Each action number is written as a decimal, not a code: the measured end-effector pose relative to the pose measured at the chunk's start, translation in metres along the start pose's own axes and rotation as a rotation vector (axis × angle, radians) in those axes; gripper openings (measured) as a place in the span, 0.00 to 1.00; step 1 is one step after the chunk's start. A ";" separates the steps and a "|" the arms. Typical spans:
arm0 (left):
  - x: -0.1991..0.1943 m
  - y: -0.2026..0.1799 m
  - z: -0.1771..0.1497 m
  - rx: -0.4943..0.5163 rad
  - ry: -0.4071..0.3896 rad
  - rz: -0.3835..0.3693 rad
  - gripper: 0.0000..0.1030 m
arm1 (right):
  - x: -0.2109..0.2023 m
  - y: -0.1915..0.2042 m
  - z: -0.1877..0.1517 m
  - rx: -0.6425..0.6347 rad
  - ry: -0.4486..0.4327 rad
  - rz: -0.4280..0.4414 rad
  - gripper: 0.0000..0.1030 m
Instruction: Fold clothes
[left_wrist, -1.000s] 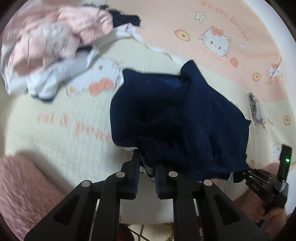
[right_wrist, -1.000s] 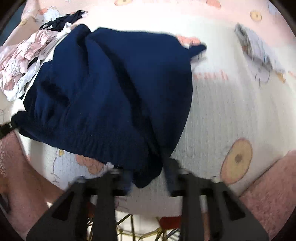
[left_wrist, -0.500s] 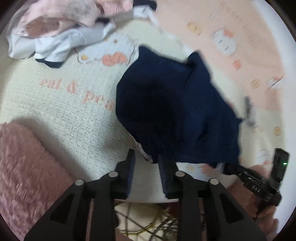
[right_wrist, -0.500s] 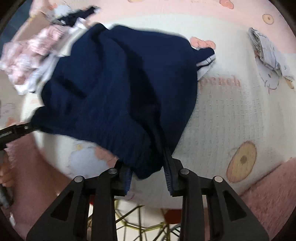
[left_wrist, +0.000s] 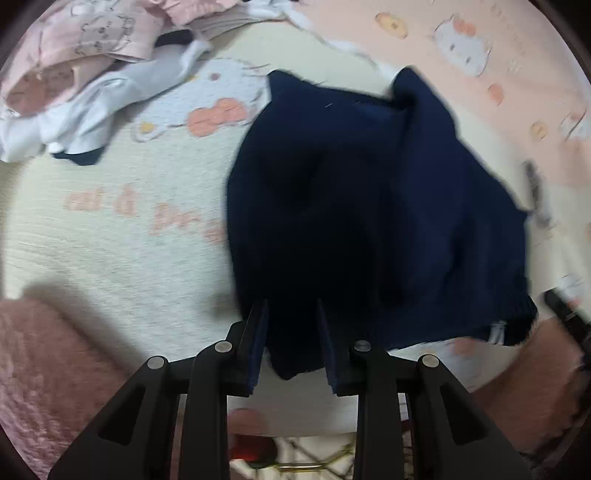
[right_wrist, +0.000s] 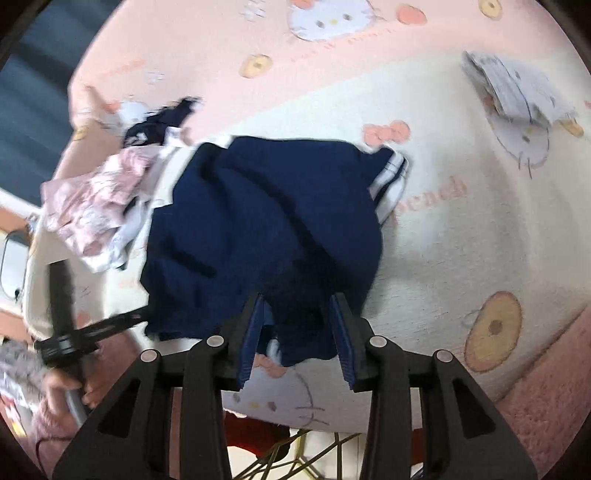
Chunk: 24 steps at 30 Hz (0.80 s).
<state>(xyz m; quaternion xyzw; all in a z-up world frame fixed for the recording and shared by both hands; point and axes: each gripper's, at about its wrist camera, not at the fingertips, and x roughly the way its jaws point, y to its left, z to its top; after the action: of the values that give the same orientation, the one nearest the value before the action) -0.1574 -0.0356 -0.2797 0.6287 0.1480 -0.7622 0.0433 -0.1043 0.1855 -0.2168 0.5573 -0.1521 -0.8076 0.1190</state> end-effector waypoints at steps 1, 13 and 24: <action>0.001 0.002 0.000 -0.009 0.005 0.005 0.28 | 0.001 -0.004 0.004 0.002 -0.003 -0.010 0.37; 0.000 0.027 -0.011 -0.187 0.029 -0.109 0.30 | 0.043 -0.031 0.000 0.032 0.196 -0.044 0.43; 0.016 0.024 -0.010 -0.207 0.064 -0.163 0.36 | 0.044 -0.046 -0.011 0.090 0.232 -0.015 0.54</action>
<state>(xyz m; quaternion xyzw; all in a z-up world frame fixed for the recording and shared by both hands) -0.1455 -0.0539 -0.3005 0.6309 0.2778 -0.7233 0.0413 -0.1100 0.2113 -0.2758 0.6527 -0.1691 -0.7310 0.1047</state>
